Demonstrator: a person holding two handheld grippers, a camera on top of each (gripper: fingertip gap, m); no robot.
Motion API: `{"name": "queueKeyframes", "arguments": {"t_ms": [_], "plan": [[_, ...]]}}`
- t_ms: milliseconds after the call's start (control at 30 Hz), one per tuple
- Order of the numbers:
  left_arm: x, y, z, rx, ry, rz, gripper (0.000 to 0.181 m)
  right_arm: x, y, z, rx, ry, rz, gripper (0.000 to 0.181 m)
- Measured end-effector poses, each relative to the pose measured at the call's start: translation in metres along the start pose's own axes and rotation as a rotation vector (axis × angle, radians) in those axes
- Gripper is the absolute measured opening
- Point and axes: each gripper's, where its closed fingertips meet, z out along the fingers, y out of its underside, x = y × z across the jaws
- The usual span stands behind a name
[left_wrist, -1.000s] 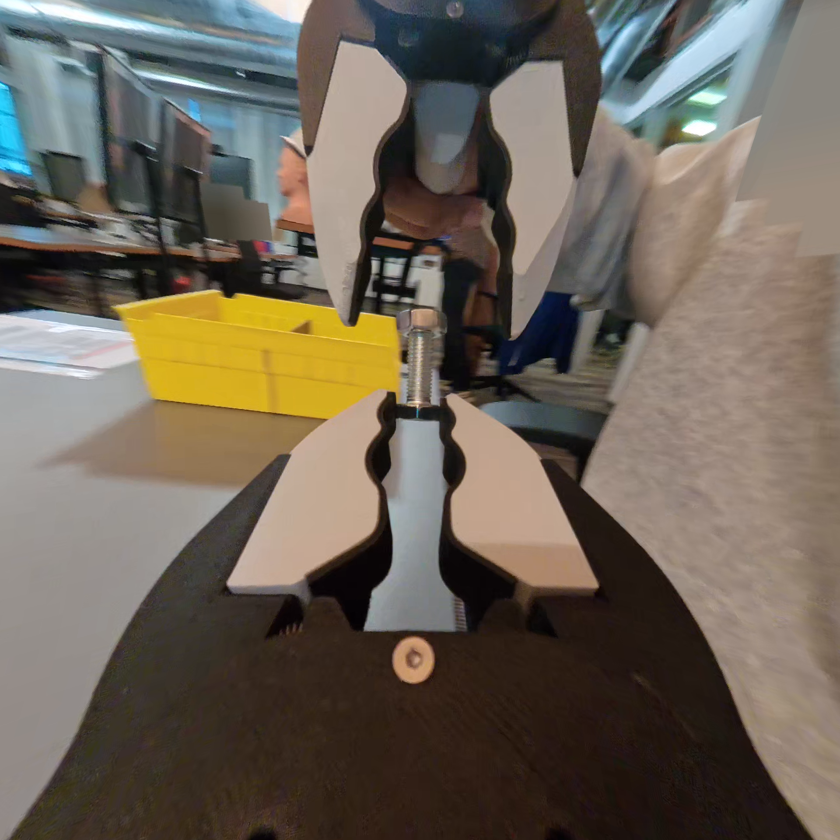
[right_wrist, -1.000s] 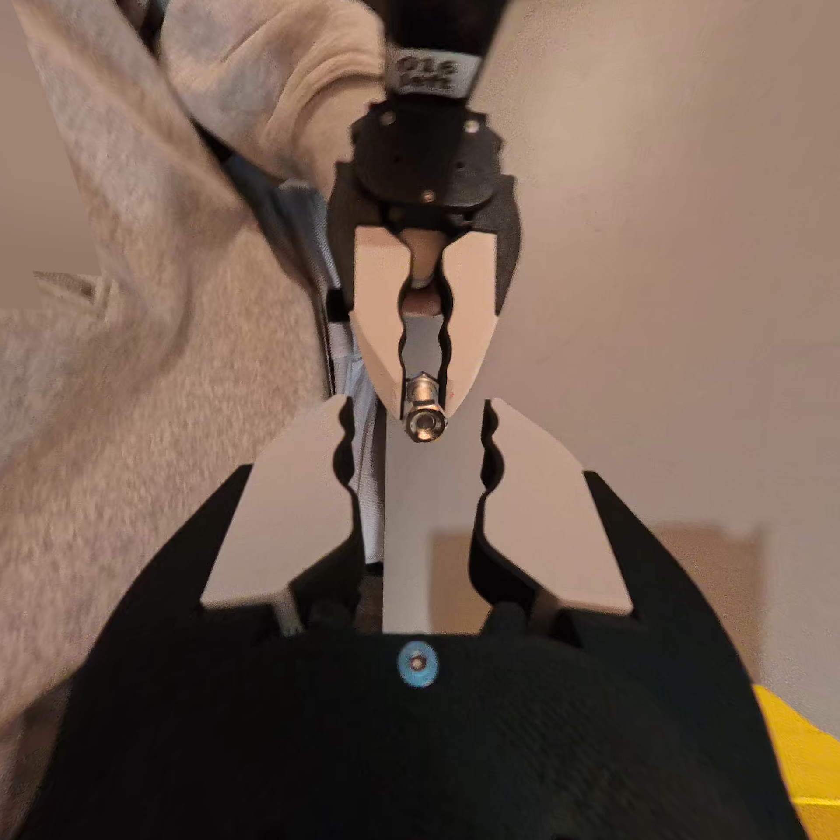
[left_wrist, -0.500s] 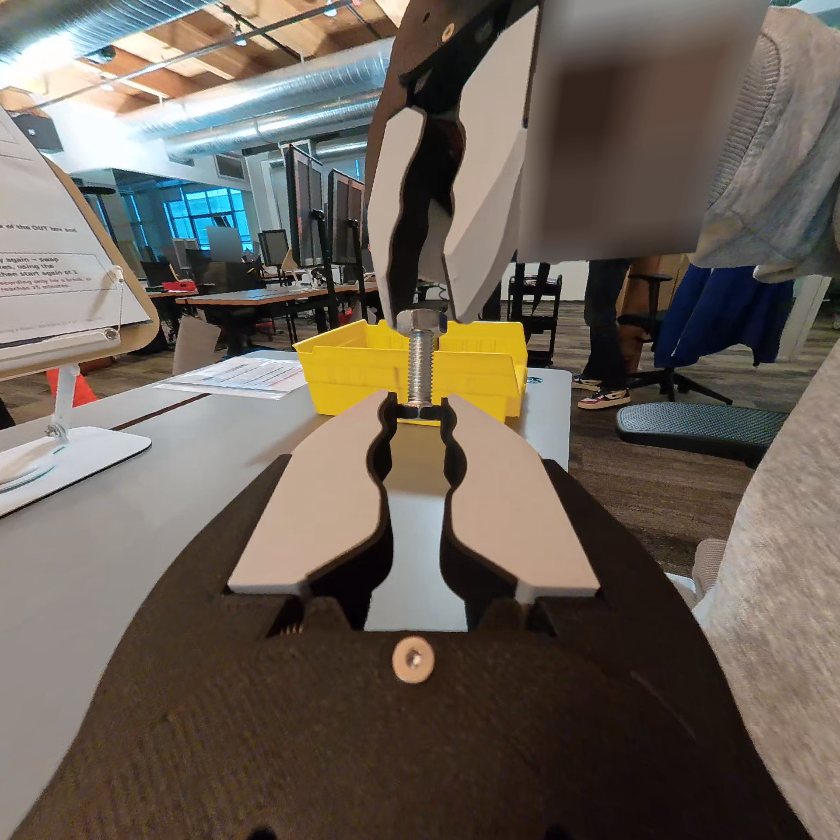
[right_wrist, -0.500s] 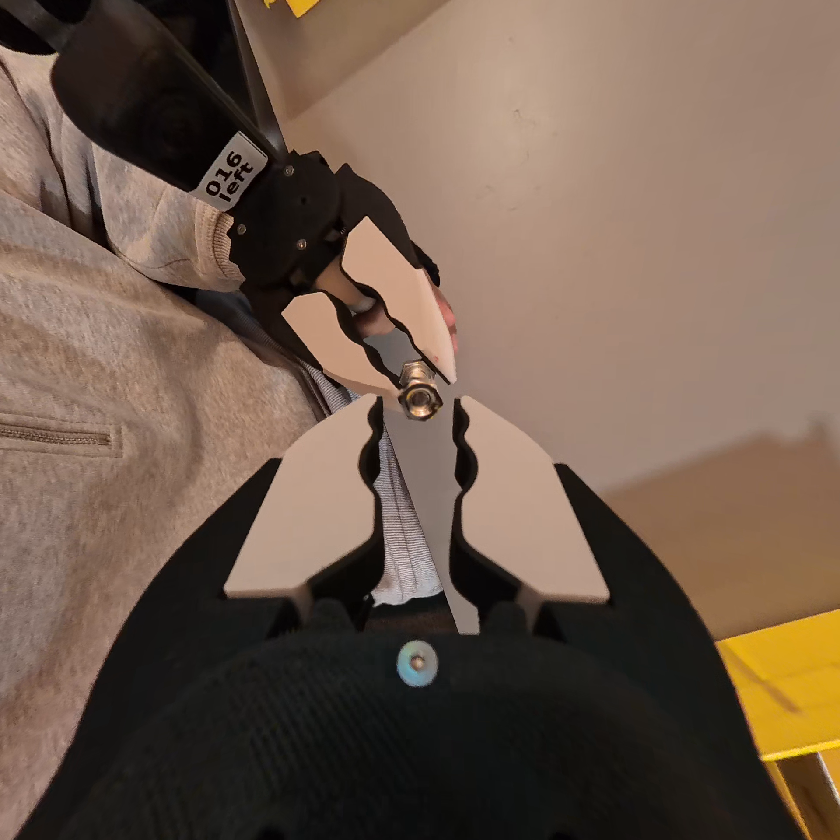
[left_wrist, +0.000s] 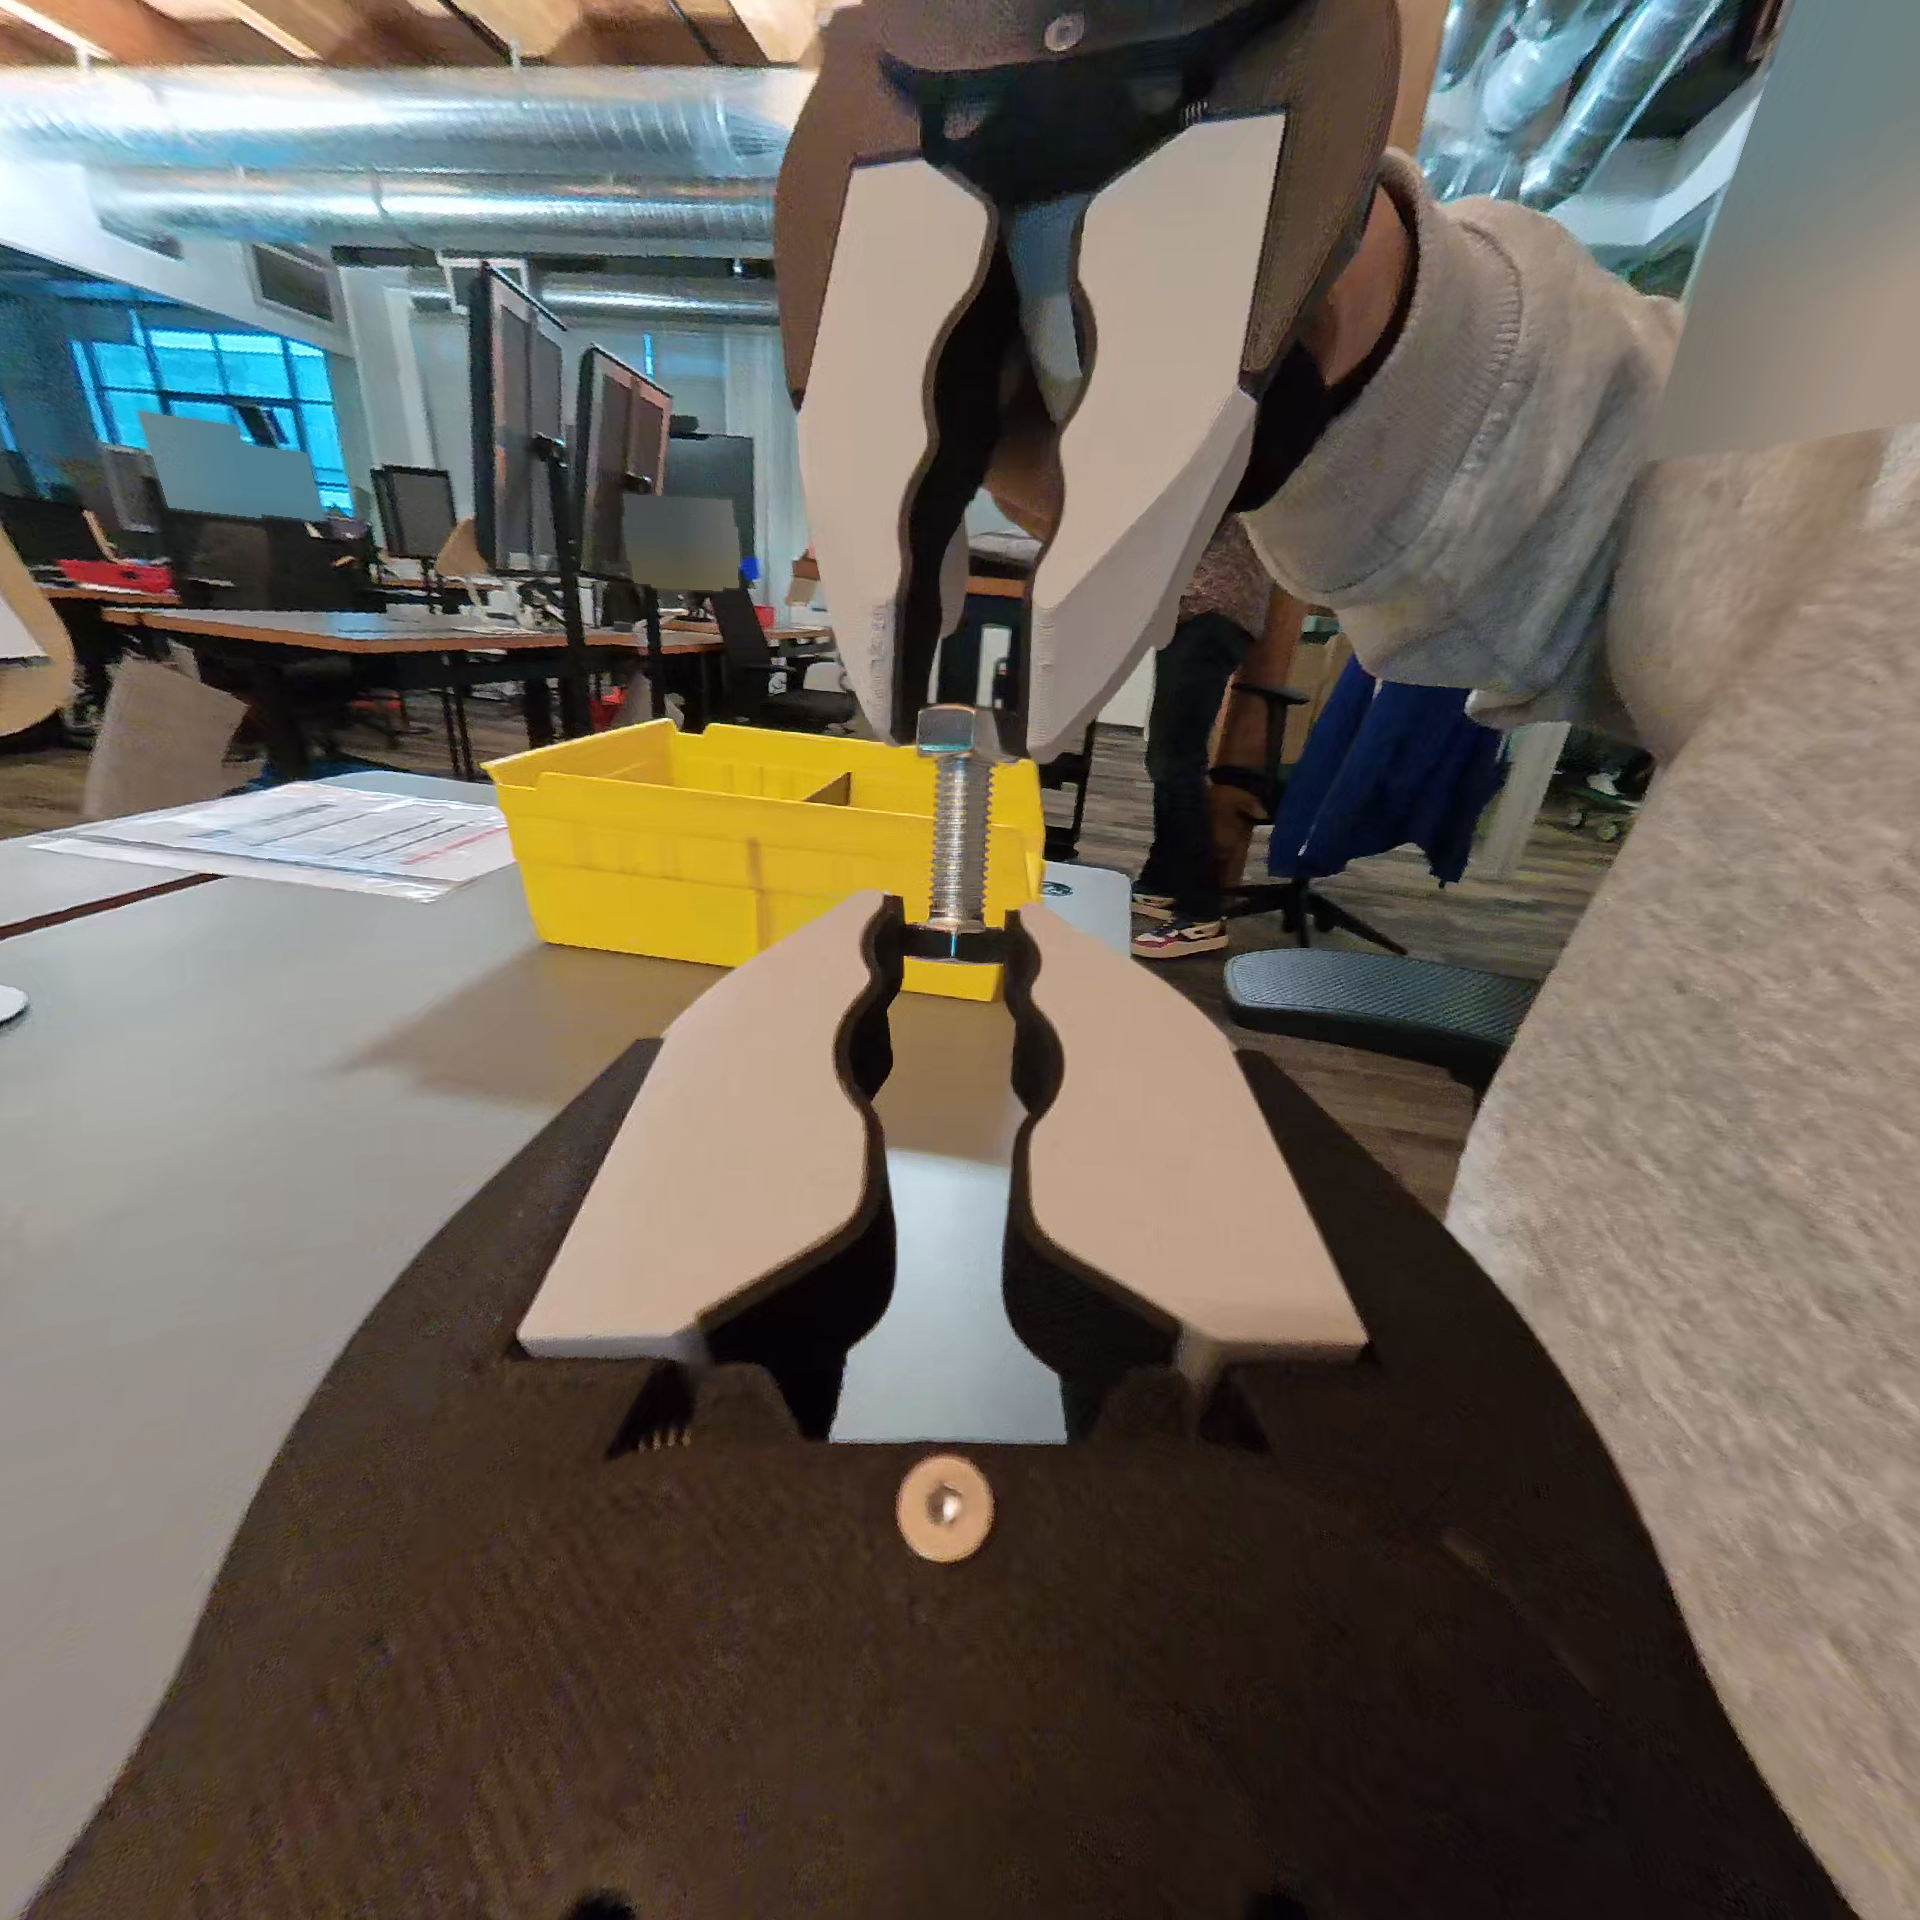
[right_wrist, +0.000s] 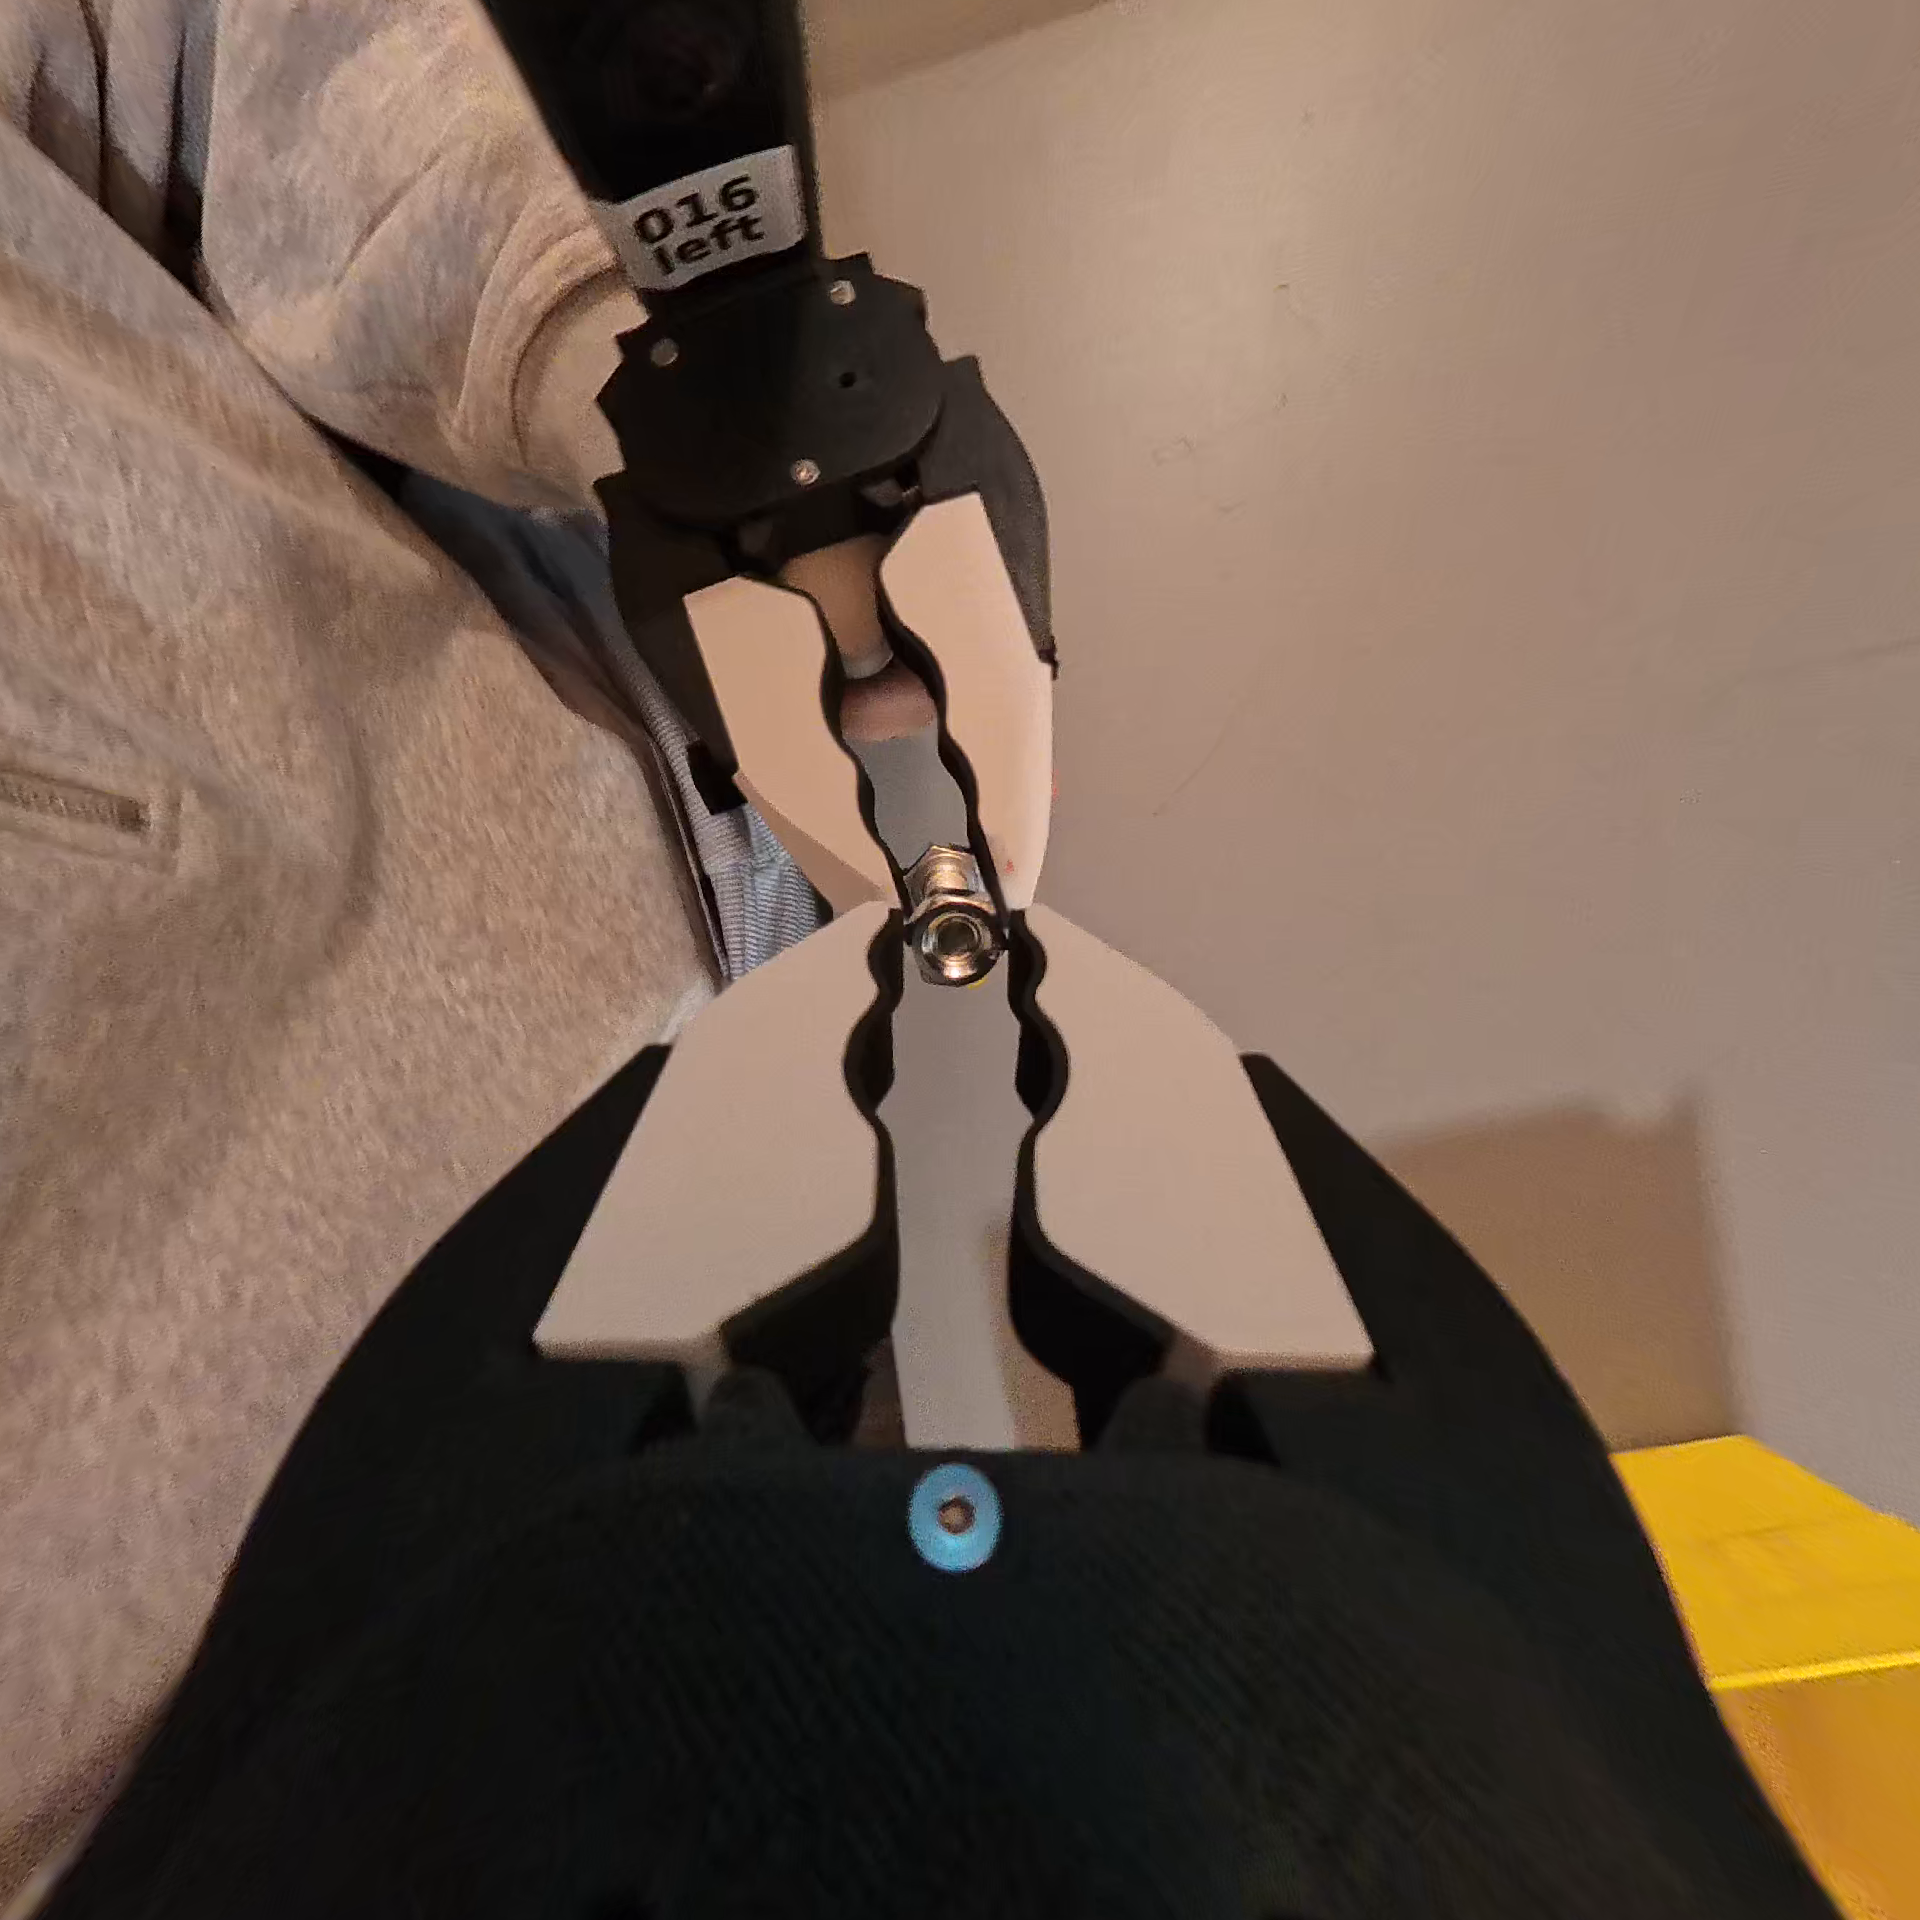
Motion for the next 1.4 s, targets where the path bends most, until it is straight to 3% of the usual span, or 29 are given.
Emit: {"name": "queueKeyframes", "arguments": {"t_ms": [267,800,1167,1400], "plan": [[0.019,0.002,0.0,0.005,0.181,-0.152,0.018,-0.016,0.004,-0.002,0.016,-0.027,-0.352,0.019],[0.055,-0.001,-0.007,-0.013,0.481,-0.359,0.018,-0.049,0.012,-0.009,0.193,-0.19,-0.775,0.018],[0.072,-0.038,-0.036,0.12,0.912,-0.841,0.019,-0.071,-0.015,-0.023,0.426,-0.218,-0.874,0.018],[0.082,-0.047,-0.046,0.122,1.007,-0.833,0.019,-0.085,-0.026,-0.026,0.49,-0.251,-0.893,0.018]]}}
